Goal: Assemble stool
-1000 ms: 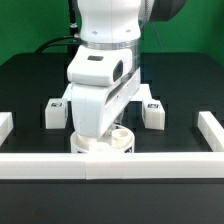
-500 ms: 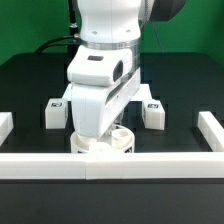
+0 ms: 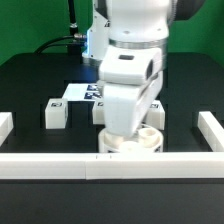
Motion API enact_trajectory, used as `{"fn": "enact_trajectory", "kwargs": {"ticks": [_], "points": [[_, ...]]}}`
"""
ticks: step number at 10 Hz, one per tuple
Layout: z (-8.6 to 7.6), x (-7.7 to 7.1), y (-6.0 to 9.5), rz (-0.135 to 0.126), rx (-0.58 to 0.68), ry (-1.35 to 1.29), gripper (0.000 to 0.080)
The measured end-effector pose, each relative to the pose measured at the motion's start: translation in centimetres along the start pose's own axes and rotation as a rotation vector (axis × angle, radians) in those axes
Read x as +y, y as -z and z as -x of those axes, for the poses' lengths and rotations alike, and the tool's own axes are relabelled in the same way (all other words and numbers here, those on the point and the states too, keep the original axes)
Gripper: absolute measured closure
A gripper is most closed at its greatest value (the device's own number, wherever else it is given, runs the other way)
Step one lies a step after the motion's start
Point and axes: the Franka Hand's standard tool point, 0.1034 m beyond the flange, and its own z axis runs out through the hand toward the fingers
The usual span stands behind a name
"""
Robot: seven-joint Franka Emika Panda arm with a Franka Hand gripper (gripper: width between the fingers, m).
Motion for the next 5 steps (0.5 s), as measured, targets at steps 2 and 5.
{"fn": "enact_trajectory", "kwargs": {"ticks": [2,5], "points": [[-2.0,-0.9,0.0,-0.002,0.0,-0.012,0.0771],[-4.7,-2.0,0.0,-0.002,0.003,-0.044,0.0771]]}}
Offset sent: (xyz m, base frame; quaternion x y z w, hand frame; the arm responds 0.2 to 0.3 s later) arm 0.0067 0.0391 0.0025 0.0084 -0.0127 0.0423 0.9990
